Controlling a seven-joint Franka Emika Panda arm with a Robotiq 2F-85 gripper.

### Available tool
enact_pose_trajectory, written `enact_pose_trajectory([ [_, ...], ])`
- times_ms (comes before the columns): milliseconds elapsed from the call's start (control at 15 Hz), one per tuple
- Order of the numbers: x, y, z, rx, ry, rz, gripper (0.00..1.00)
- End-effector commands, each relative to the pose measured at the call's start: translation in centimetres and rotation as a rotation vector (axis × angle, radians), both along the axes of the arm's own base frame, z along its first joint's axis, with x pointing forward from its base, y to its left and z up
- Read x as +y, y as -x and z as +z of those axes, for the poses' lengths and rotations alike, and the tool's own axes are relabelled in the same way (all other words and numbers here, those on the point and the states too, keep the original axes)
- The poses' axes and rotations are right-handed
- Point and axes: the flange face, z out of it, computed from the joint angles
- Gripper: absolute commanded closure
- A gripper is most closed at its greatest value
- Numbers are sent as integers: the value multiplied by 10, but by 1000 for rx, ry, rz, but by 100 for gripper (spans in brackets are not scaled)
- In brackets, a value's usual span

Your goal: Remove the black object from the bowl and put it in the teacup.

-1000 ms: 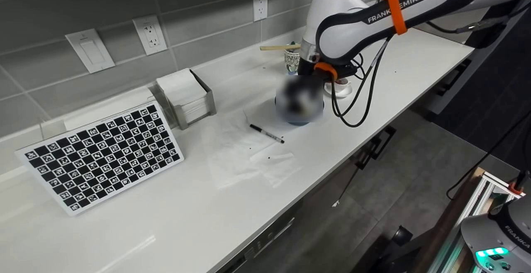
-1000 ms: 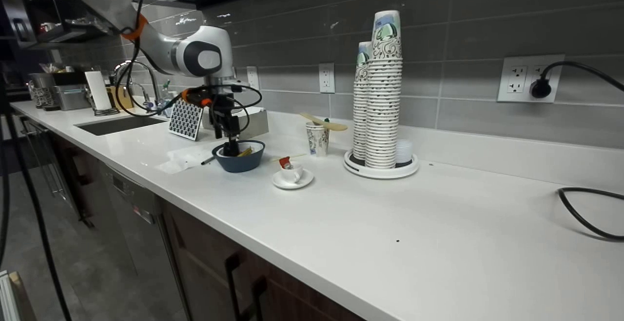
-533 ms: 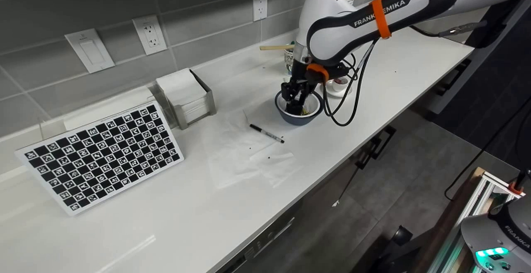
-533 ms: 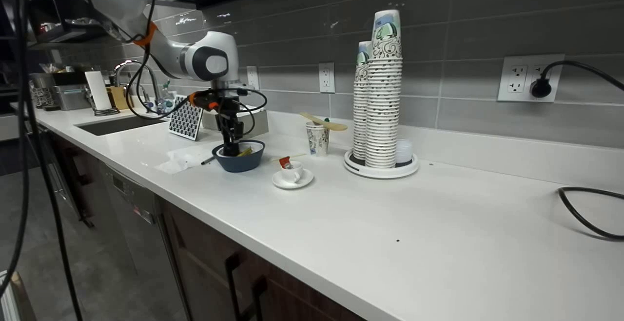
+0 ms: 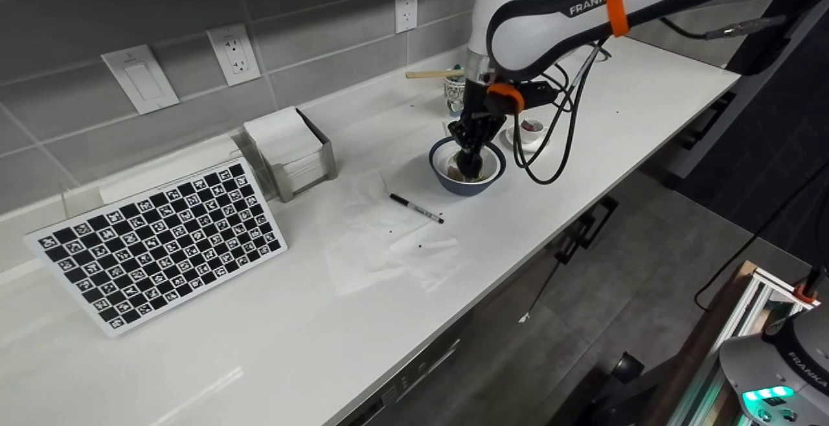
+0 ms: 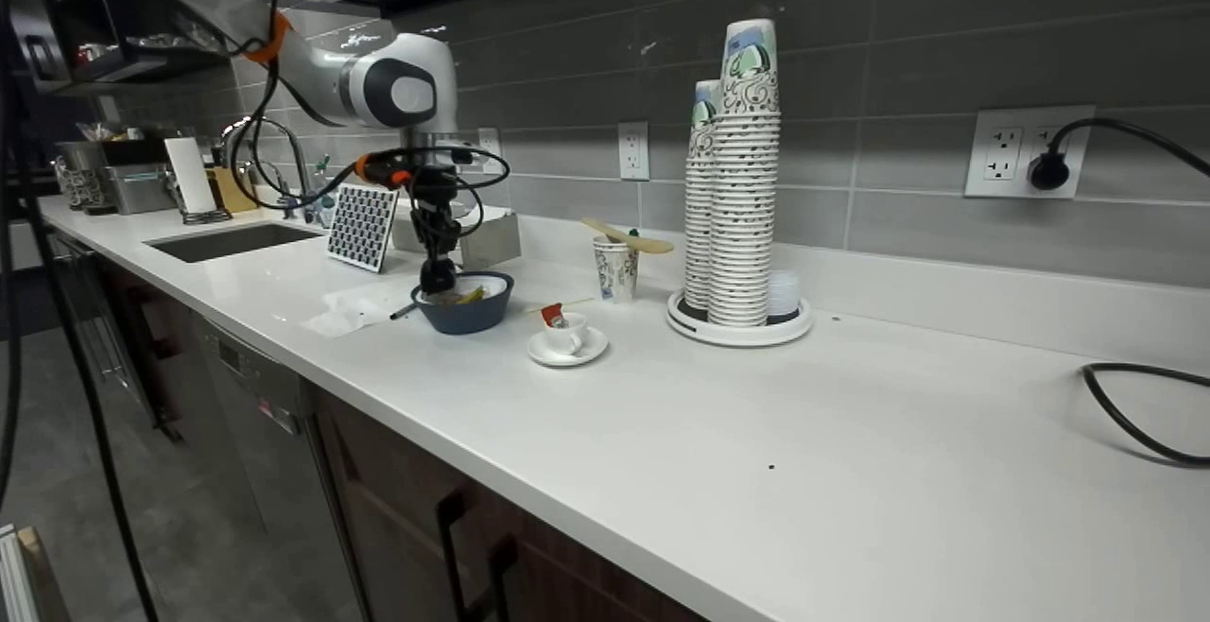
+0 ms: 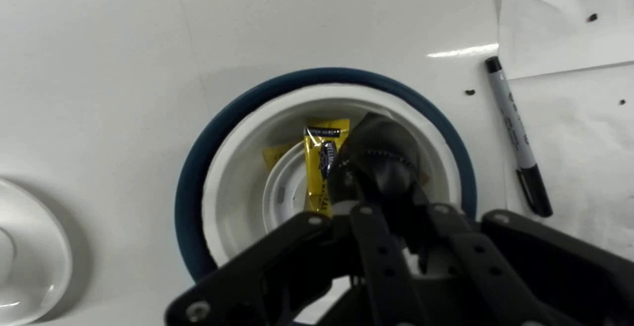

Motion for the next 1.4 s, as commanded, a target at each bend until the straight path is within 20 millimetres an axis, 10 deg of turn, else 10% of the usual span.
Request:
enact_pose_trajectory([
  [0, -24, 34, 58, -71, 21, -128, 97],
  [333, -91, 54, 79, -154, 33, -399, 96],
  [667, -77, 41, 79, -123, 26, -316, 85],
  [733, -84, 36, 78, -130, 18, -351, 96],
  [1333, -235, 20, 55, -118, 27, -861, 96],
])
